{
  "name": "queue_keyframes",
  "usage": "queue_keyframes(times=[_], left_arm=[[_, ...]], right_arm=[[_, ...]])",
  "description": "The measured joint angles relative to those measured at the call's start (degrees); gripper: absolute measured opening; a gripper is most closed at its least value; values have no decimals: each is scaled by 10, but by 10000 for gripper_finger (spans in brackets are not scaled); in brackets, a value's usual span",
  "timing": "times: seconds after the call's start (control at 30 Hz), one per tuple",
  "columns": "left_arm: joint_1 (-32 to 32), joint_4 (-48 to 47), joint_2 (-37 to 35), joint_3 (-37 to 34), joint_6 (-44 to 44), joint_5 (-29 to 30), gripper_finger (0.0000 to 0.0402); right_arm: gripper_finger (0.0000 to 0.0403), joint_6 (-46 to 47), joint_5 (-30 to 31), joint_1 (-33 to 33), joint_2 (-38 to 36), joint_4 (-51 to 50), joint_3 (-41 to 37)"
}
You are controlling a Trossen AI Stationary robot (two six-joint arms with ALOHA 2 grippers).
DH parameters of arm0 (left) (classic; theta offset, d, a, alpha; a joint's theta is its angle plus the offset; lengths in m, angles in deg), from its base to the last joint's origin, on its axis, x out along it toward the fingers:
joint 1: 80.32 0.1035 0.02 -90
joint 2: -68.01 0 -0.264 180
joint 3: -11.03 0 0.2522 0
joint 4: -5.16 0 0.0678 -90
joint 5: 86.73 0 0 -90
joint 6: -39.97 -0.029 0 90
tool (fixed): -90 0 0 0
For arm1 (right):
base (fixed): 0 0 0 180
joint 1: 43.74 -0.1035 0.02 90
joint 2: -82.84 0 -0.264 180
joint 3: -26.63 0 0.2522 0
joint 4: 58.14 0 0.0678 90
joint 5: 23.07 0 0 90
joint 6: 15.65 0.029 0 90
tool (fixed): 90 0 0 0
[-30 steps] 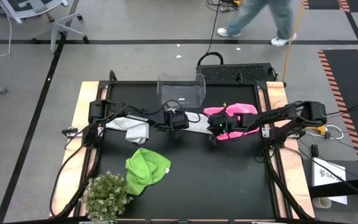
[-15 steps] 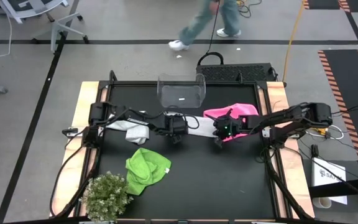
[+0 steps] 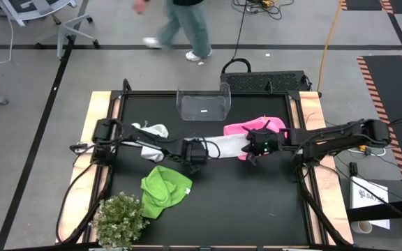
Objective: Fold microfiber towels
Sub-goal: Fold the right gray microfiber cloth
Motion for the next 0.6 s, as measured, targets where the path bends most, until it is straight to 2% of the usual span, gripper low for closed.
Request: queue_keyframes(times=[0.13, 0.27, 0.43, 0.6], left_arm=[[2, 6, -34, 3, 9, 28, 12], [2, 33, -46, 3, 10, 43, 4], [5, 46, -33, 3, 15, 46, 11], [10, 53, -9, 1, 12, 76, 5]], right_arm=[[0, -1, 18, 0, -24, 5, 0], [0, -9, 30, 0, -14, -9, 0], [0, -6, 31, 0, -1, -33, 0], [0, -4, 40, 0, -2, -26, 0]])
